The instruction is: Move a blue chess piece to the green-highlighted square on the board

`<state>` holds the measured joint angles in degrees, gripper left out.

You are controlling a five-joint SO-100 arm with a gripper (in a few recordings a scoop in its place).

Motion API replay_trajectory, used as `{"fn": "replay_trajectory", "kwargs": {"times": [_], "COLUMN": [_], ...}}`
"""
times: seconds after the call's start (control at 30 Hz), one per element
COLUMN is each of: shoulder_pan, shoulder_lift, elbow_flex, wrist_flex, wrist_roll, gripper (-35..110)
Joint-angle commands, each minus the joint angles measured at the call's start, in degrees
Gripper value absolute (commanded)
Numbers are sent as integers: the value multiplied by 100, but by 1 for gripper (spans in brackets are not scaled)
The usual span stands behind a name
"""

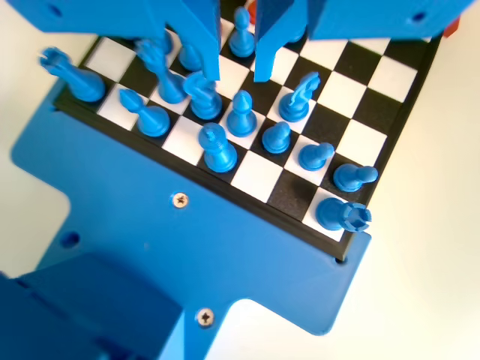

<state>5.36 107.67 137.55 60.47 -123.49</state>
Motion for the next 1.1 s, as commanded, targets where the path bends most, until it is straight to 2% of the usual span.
{"fn": "replay_trajectory", "kwargs": {"times": [0.0,0.43,0.87,1.07], "shoulder_pan": [-44,-527,-510,-483], "shoulder_lift": [510,2057,3832,4588], "elbow_flex": [-554,-1477,-2883,-2839], "wrist_flex": [431,2057,4008,4192], "wrist_roll": [53,1028,1934,2127], "gripper": [7,1,1,1]}}
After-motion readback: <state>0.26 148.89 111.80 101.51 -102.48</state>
